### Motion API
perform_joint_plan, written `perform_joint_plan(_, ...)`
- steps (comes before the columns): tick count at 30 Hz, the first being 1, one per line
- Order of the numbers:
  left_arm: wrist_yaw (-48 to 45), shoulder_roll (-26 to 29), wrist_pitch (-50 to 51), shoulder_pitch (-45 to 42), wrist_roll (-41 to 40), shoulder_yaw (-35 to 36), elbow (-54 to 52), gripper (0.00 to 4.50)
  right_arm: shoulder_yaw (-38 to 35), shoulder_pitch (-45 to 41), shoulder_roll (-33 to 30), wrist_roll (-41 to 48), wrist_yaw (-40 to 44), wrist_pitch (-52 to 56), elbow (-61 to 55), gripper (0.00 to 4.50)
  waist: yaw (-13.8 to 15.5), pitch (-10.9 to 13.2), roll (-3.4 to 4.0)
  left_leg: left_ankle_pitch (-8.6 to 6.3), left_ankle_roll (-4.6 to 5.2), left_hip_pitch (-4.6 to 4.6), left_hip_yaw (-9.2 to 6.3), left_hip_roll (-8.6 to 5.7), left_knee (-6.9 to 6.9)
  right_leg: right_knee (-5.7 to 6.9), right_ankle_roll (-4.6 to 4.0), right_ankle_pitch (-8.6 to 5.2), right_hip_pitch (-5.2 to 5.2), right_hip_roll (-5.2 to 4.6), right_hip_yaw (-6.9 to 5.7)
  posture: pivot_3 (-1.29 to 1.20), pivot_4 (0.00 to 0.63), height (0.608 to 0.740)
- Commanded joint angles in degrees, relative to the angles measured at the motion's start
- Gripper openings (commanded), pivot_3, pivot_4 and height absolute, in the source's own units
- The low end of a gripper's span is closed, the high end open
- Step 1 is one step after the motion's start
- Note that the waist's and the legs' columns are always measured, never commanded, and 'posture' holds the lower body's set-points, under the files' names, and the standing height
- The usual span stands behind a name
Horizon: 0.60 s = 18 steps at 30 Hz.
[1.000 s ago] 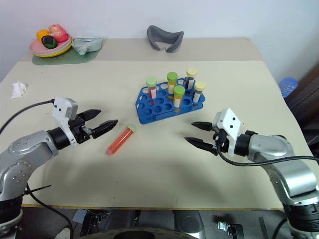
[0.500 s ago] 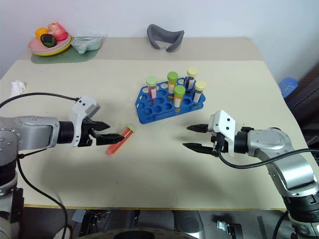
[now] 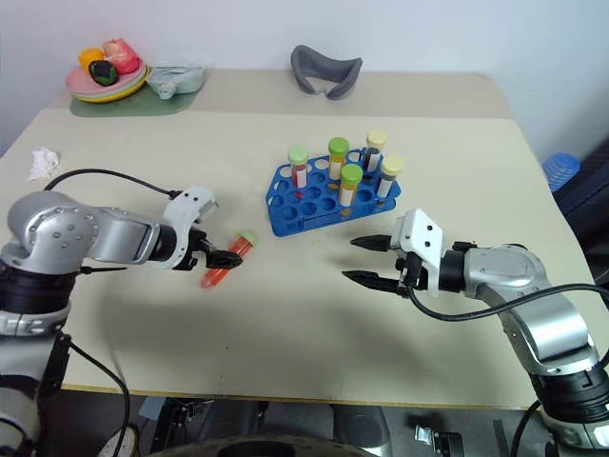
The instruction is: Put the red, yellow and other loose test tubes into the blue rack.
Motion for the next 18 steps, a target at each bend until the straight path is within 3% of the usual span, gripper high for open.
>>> perform_joint_plan(1, -0.31, -0.81, 0.46, -3.37, 2.75, -2.70, 1.45, 4.50, -2.31, 1.98, -0.89, 1.18, 0.06, -0.01, -3.80, 2.65, -0.03, 0.00, 0.00, 0.01, -0.01, 0.00, 0.00, 0.00, 0.00, 0.00, 0.00, 0.00, 0.00, 0.00, 0.00, 0.00, 0.150, 0.740)
perform_joint_plan(8, -4.70, -1.59, 0.46, -7.78, 8.46, -7.36, 4.77, 4.50, -2.91, 4.20, -0.57, 0.69, -1.90, 0.04, -6.13, 2.65, -0.24, 0.00, 0.00, 0.03, -0.05, 0.01, 0.00, -0.01, 0.00, 0.02, 0.00, 0.00, -0.01, 0.01, -0.01, 0.00, 0.150, 0.740)
perform_joint_plan(11, -6.15, -1.52, 0.46, -8.16, 10.07, -8.06, 5.27, 3.76, -3.29, 4.77, -0.69, 0.67, -2.33, 0.01, -6.68, 2.71, -0.22, 0.00, 0.00, 0.03, -0.05, 0.01, 0.00, -0.01, 0.01, 0.02, 0.01, 0.00, 0.00, 0.01, 0.00, 0.00, 0.150, 0.740)
perform_joint_plan(14, -6.39, -1.35, 0.46, -7.65, 10.88, -7.79, 5.51, 2.30, -3.47, 4.64, -0.69, 0.78, -2.48, 0.12, -6.57, 2.71, -0.21, 0.00, 0.00, 0.03, -0.05, 0.01, 0.00, -0.01, 0.01, 0.02, 0.01, 0.00, 0.00, 0.01, 0.00, 0.00, 0.150, 0.740)
perform_joint_plan(18, -6.07, -0.57, 0.46, -6.41, 9.99, -6.60, 5.04, 2.30, -2.96, 3.84, -0.69, 0.46, -1.86, -0.35, -5.33, 2.71, -0.27, 0.00, 0.00, 0.03, -0.05, 0.01, 0.00, -0.01, 0.01, 0.02, 0.01, 0.00, 0.00, 0.01, 0.00, 0.00, 0.150, 0.740)
